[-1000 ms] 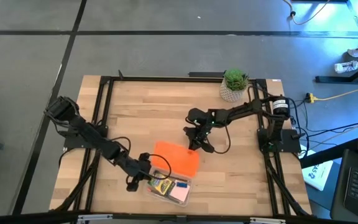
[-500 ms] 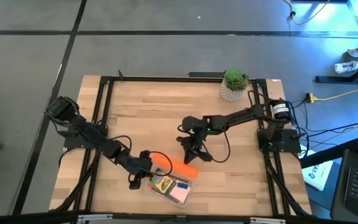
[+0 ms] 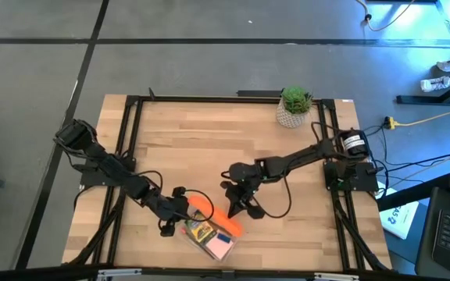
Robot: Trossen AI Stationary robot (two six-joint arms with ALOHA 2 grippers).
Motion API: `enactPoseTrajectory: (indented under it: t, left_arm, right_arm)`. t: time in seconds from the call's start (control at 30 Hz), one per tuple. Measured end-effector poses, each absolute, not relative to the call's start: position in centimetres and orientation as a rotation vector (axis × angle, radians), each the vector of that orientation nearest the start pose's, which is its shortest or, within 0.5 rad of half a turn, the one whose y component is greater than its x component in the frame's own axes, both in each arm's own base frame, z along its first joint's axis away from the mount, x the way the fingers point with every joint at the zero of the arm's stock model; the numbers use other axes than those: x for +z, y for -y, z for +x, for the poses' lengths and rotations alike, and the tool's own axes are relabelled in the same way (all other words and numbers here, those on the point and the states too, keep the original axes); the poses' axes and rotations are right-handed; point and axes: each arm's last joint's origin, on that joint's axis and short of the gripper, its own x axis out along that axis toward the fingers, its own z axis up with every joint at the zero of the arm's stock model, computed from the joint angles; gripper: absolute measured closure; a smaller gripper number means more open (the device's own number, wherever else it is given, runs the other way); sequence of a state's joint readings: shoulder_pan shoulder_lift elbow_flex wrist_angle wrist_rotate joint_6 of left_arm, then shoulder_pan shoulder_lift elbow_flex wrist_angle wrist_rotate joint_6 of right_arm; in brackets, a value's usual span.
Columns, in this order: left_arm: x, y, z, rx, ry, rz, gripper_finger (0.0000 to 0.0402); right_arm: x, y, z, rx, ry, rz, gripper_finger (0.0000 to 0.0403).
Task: Pack school essentials
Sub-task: Close the supply box, then move the supply box to the center
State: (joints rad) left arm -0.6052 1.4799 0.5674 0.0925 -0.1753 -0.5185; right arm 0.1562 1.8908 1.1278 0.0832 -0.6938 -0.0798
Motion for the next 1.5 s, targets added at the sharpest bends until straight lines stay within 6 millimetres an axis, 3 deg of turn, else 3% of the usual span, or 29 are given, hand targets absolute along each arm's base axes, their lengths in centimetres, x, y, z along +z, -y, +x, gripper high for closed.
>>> enactPoseTrajectory:
  t: [0.6, 0.93, 1.13, 1.3, 1.5]
  left_arm:
    - [16.1, 14.0, 20.5, -0.223, -0.808, -0.177, 0.0401]
    - [19.1, 13.6, 17.4, -0.24, -0.795, -0.175, 0.0401]
    - [21.1, 13.0, 15.5, -0.194, -0.704, -0.166, 0.0401]
    - [22.5, 13.0, 14.4, -0.208, -0.608, -0.155, 0.0401]
    - [21.9, 14.5, 15.3, -0.24, -0.57, -0.114, 0.0401]
  right_arm:
    - [17.3, -8.7, 38.4, 0.803, -0.645, 0.132, 0.0398]
    - [18.0, -9.2, 38.8, 0.815, -0.623, 0.121, 0.0398]
    - [19.7, -10.5, 39.4, 0.851, -0.563, 0.084, 0.0398]
    - [19.6, -11.8, 39.2, 0.774, -0.574, 0.027, 0.0398]
    - [19.3, -12.5, 39.0, 0.662, -0.61, 0.006, 0.0398]
